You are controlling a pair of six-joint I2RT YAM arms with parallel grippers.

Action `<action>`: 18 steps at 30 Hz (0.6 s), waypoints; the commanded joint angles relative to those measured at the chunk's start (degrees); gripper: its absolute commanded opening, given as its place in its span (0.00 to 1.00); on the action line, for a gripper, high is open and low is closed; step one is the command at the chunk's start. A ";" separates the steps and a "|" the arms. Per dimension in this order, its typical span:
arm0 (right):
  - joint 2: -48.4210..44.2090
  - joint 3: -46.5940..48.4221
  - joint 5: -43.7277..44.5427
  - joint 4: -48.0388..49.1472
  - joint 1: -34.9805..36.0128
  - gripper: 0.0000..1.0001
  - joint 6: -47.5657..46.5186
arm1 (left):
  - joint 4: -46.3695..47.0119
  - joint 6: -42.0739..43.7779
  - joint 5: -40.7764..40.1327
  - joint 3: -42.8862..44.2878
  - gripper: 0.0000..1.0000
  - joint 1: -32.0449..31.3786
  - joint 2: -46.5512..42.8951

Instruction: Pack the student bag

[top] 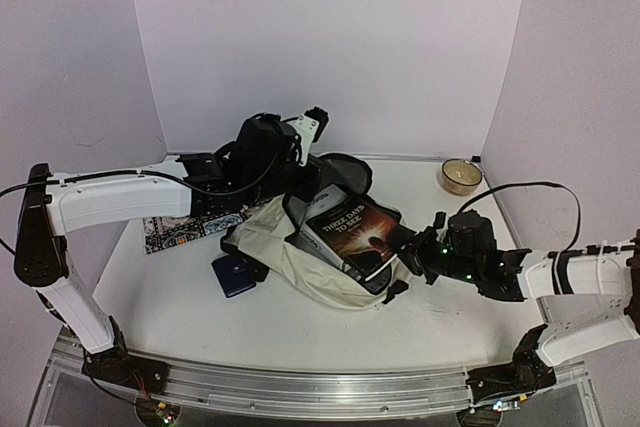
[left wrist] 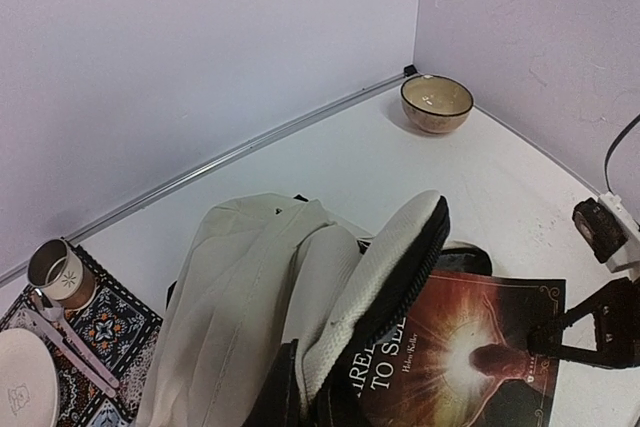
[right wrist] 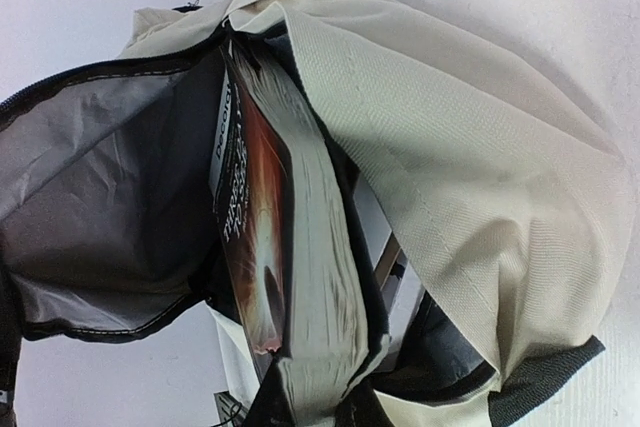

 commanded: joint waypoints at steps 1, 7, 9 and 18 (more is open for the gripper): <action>-0.57 4.67 -0.20 -7.48 -0.16 0.00 -1.55 | 6.59 1.12 3.94 1.39 0.00 -0.03 -1.66; 7.28 11.92 -2.93 -7.47 -0.16 0.00 -2.77 | 6.56 1.63 10.60 -0.62 0.00 -0.08 -3.26; 9.45 13.96 -2.63 -7.36 -0.16 0.00 -3.08 | 6.55 1.70 12.29 -1.49 0.00 -0.08 -3.74; 19.07 22.94 0.05 -7.44 -0.33 0.06 -5.32 | 6.56 0.59 17.13 -5.33 0.00 -0.13 -5.12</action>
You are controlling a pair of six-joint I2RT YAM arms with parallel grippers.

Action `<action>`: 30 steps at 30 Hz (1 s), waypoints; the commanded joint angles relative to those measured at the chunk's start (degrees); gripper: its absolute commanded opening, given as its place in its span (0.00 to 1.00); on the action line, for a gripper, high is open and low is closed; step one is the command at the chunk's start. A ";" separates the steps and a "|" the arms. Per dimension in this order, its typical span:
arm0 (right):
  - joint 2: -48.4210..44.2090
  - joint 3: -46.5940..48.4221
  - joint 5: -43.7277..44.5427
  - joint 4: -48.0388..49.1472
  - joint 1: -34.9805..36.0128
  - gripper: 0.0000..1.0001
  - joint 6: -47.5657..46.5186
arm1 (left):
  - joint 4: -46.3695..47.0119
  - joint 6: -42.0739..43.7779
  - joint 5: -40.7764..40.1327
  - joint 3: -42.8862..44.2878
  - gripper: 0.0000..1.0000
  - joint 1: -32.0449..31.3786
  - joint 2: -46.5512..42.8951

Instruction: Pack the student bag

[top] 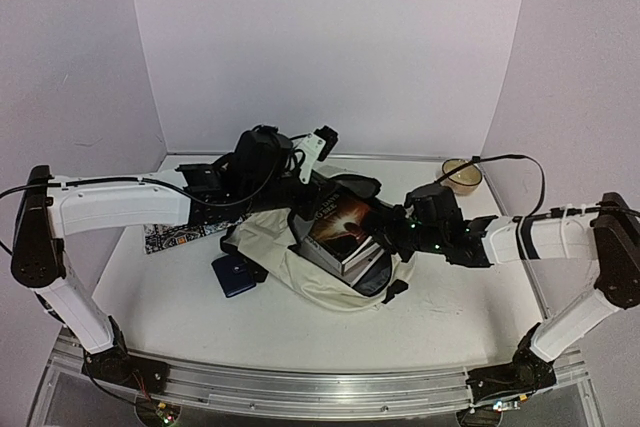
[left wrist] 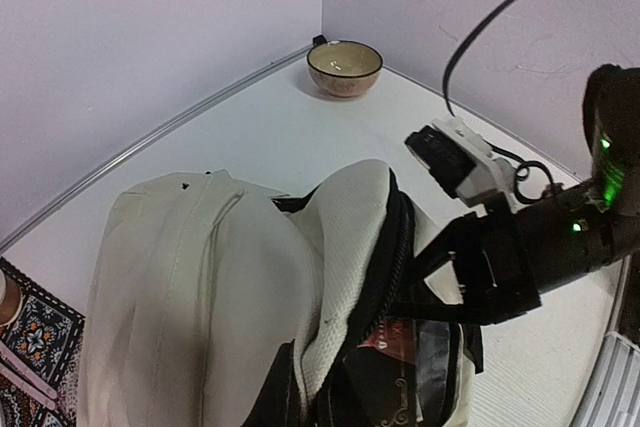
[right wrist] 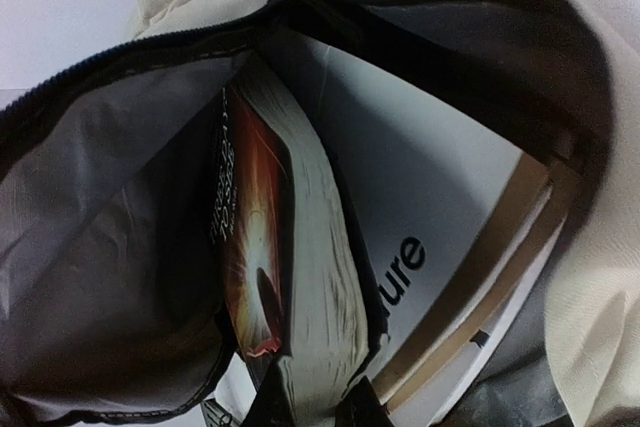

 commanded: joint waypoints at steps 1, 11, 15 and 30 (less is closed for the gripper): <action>5.29 6.58 1.21 -0.28 -0.28 0.08 -3.05 | 4.09 -0.78 4.59 -0.96 0.00 -0.17 -4.11; 1.77 7.19 3.68 -9.24 -0.35 0.43 -13.25 | 5.45 -4.28 4.72 -3.12 0.01 -0.11 -3.56; -2.77 7.13 5.53 -18.91 -0.36 0.56 -19.80 | 5.82 -4.81 7.67 -4.13 0.08 -0.10 -3.19; -8.99 12.33 19.64 -34.88 -3.13 0.70 -38.96 | 7.36 -6.43 19.03 -10.16 0.38 -3.40 -1.76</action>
